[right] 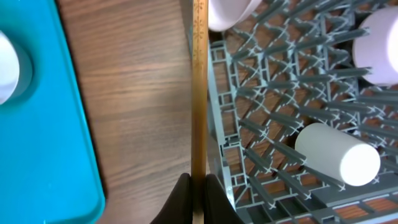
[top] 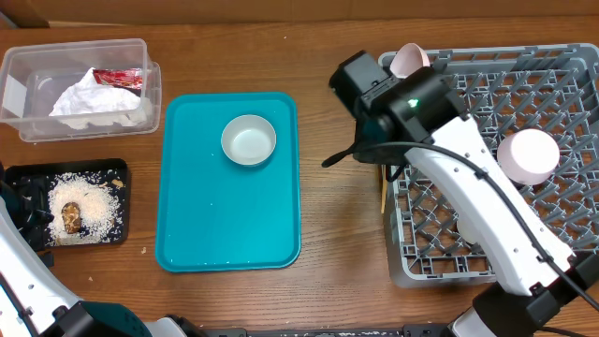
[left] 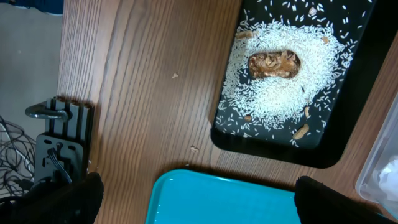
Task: Sort waste into correct bins and load items into the dishwasher
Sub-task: 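Carry the chopstick into the rack and release it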
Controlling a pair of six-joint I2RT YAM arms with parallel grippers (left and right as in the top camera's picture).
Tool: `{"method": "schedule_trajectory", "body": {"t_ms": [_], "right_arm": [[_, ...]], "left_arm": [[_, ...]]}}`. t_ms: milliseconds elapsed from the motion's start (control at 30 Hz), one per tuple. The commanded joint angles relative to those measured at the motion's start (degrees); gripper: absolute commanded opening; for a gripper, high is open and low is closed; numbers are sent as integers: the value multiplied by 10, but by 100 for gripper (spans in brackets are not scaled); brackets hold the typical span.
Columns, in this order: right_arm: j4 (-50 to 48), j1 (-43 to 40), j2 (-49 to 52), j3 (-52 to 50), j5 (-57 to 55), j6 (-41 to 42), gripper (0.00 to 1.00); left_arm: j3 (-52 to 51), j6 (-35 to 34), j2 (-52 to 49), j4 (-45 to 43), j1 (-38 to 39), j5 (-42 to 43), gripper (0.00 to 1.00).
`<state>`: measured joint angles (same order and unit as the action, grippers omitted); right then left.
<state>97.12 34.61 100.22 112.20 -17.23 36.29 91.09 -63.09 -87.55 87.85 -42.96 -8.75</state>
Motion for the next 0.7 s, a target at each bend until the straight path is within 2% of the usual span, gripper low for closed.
{"method": "schedule_trajectory", "body": {"t_ms": [0, 367, 667], "right_arm": [[-1, -9, -14, -32, 45, -53, 4], [-4, -95, -26, -165, 38, -64, 4], [-16, -112, -26, -189, 74, -123, 4]], "left_arm": [[-2, -10, -2, 1, -2, -2, 100], [-2, -10, -2, 1, -2, -2, 100], [-2, -10, -2, 1, -2, -2, 100]]}}
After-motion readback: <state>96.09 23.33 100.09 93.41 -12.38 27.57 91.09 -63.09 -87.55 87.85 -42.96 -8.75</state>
